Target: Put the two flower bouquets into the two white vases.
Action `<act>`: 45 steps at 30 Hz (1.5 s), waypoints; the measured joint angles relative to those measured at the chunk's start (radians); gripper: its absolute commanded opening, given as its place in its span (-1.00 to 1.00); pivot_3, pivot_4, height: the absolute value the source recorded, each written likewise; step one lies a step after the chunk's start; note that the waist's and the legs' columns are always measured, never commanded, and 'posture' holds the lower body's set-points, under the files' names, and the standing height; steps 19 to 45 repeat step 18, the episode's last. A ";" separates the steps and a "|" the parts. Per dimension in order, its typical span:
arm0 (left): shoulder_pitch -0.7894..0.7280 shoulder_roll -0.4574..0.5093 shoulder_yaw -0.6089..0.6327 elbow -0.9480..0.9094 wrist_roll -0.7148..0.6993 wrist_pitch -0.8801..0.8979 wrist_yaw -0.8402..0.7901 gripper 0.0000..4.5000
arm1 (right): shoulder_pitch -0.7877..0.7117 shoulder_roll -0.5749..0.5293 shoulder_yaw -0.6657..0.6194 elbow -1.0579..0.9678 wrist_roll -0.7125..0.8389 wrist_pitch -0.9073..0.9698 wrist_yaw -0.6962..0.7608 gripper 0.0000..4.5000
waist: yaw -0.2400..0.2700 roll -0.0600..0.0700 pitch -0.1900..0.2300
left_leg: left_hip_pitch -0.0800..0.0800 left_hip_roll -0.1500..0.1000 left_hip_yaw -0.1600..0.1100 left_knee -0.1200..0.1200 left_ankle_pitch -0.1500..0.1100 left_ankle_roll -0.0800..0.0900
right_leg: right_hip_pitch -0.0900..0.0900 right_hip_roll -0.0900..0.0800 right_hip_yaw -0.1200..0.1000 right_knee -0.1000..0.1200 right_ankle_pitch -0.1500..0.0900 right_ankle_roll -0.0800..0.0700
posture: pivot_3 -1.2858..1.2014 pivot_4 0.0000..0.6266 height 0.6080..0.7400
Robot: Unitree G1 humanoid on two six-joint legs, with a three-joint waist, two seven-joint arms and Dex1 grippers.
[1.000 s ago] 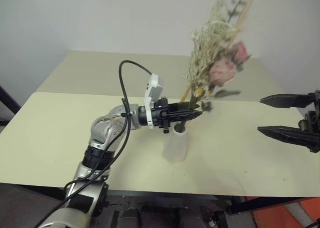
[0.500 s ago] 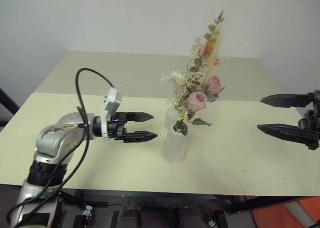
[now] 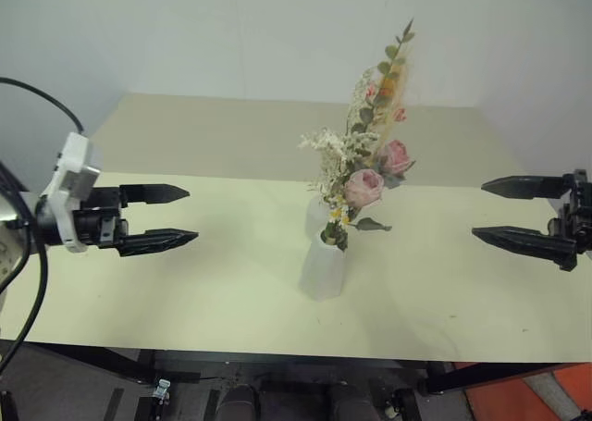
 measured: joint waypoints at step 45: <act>-0.031 -0.005 -0.012 -0.036 -0.077 0.023 0.065 0.97 | 0.059 0.007 -0.022 -0.052 -0.022 -0.009 -0.065 1.00 | -0.006 0.000 0.000 | 0.000 0.000 0.000 0.000 0.000 0.000 | 0.000 0.001 0.000 0.001 0.000 0.000 | 0.03 -0.52 1.00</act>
